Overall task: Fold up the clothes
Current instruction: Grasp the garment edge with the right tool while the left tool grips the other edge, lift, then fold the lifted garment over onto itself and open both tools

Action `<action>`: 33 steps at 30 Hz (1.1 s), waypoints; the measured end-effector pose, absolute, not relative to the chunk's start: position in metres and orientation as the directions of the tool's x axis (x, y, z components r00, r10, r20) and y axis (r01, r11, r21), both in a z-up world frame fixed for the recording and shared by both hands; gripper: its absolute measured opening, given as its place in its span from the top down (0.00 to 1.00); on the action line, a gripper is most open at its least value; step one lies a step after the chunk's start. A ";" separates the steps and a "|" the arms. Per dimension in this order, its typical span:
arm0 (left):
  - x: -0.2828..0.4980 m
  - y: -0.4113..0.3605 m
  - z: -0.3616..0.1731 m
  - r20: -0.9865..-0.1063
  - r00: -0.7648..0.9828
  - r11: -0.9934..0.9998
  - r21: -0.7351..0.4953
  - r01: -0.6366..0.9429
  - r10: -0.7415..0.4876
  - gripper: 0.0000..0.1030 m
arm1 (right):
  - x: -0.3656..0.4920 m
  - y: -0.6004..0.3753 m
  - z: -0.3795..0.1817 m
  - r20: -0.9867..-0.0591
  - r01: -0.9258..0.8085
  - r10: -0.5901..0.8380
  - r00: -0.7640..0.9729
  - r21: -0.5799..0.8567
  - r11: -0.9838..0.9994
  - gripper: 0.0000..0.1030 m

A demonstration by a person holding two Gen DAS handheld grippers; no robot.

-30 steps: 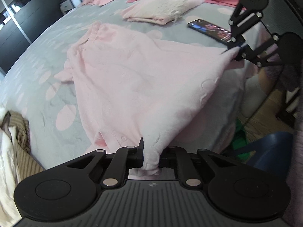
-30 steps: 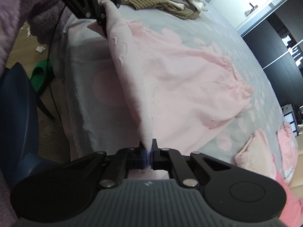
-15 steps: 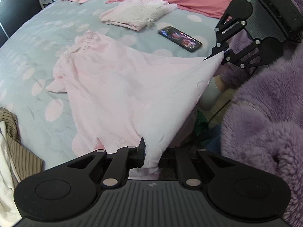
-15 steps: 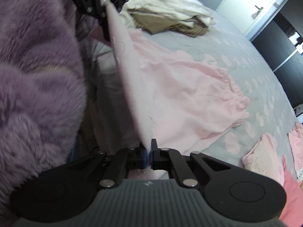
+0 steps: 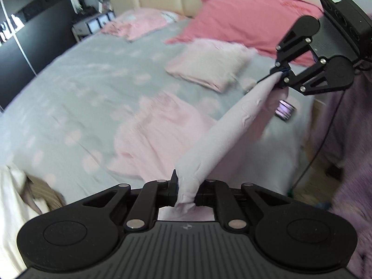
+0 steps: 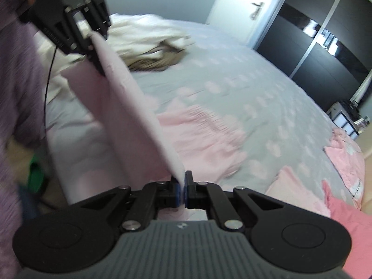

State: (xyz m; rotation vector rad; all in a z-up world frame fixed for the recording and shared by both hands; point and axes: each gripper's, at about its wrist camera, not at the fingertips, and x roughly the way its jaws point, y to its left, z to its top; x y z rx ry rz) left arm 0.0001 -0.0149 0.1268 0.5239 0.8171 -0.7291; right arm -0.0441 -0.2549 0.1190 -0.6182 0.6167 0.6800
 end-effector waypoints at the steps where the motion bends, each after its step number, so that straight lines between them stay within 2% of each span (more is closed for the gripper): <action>1: 0.012 -0.015 0.128 -0.794 0.479 0.656 0.138 0.742 -0.375 0.93 | -0.032 -0.254 0.120 -0.683 -0.712 0.373 0.627 -0.310 0.630 0.96; 8: 0.109 -0.010 0.111 -0.771 0.495 0.747 0.038 0.664 -0.401 0.92 | 0.054 -0.250 0.109 -0.680 -0.651 0.329 0.655 -0.287 0.702 0.96; 14: 0.177 -0.001 0.069 -0.803 0.449 0.791 -0.045 0.611 -0.392 0.92 | 0.125 -0.248 0.079 -0.705 -0.608 0.315 0.636 -0.207 0.766 0.96; 19: 0.221 0.004 0.037 -0.834 0.411 0.829 -0.094 0.551 -0.368 0.86 | 0.170 -0.241 0.044 -0.747 -0.582 0.285 0.601 -0.164 0.796 0.95; 22: 0.236 0.009 0.023 -0.845 0.397 0.844 -0.112 0.525 -0.359 0.79 | 0.187 -0.241 0.022 -0.765 -0.575 0.276 0.582 -0.147 0.805 0.94; 23: 0.239 0.010 0.020 -0.847 0.395 0.848 -0.115 0.518 -0.356 0.77 | 0.191 -0.242 0.016 -0.766 -0.573 0.275 0.581 -0.145 0.806 0.93; 24: 0.243 0.012 0.017 -0.848 0.395 0.853 -0.117 0.509 -0.352 0.71 | 0.195 -0.245 0.012 -0.765 -0.565 0.271 0.585 -0.144 0.813 0.90; 26: 0.246 0.017 0.014 -0.848 0.407 0.867 -0.114 0.485 -0.339 0.64 | 0.204 -0.250 0.006 -0.761 -0.529 0.249 0.599 -0.143 0.836 0.71; 28: 0.245 0.026 0.016 -0.840 0.434 0.881 -0.104 0.461 -0.327 0.60 | 0.211 -0.258 0.008 -0.755 -0.468 0.205 0.622 -0.148 0.871 0.71; 33: 0.238 0.051 0.039 -0.798 0.555 0.945 -0.053 0.322 -0.234 0.59 | 0.213 -0.275 0.027 -0.713 -0.350 0.167 0.681 -0.117 0.930 0.71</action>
